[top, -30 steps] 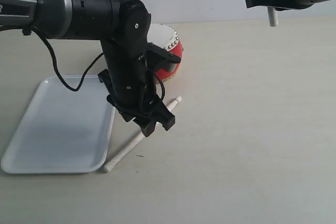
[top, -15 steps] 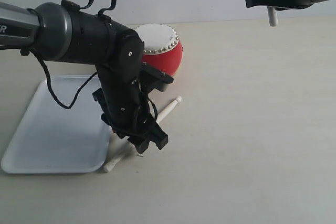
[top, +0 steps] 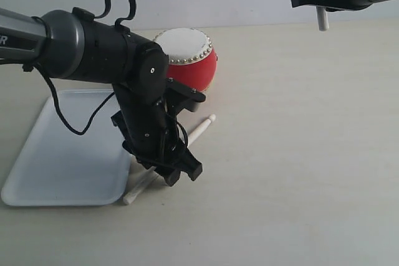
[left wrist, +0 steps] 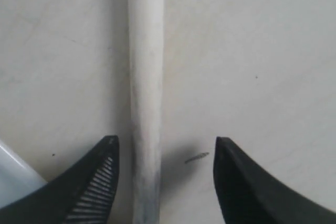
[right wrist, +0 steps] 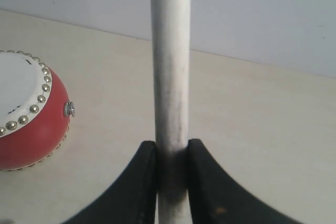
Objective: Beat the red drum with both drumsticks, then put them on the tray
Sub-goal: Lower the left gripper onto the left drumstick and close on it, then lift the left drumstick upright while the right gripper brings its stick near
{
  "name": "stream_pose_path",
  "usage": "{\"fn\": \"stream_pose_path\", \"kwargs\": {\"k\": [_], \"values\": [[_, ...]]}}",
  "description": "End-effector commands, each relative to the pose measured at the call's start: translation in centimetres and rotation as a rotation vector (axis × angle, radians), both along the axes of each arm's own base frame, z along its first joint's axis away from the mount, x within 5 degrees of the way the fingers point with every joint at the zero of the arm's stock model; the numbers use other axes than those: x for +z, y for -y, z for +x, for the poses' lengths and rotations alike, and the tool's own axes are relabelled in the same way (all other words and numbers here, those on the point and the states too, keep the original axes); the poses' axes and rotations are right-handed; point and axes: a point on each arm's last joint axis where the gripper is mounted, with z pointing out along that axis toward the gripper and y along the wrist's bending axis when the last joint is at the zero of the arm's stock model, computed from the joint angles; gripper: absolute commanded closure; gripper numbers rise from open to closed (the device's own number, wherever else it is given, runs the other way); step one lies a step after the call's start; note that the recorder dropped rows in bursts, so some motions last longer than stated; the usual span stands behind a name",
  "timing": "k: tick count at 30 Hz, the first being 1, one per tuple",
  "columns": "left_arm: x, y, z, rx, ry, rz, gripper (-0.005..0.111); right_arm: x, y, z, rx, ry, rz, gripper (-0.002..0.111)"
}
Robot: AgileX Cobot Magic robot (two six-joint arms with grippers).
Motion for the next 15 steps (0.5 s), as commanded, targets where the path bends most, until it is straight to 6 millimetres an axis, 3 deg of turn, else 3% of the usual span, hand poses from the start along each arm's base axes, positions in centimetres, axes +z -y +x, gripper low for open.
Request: {"fn": "stream_pose_path", "kwargs": {"k": [1,15], "values": [[0.00,0.05,-0.13,0.009,-0.002,-0.004,0.053,0.26,0.10,0.12,-0.006,0.021,0.008,0.108],[-0.50,-0.34,-0.52,0.005,-0.018,0.013,0.053,0.35,0.10,0.18,-0.007,0.032,0.010,0.108]]}}
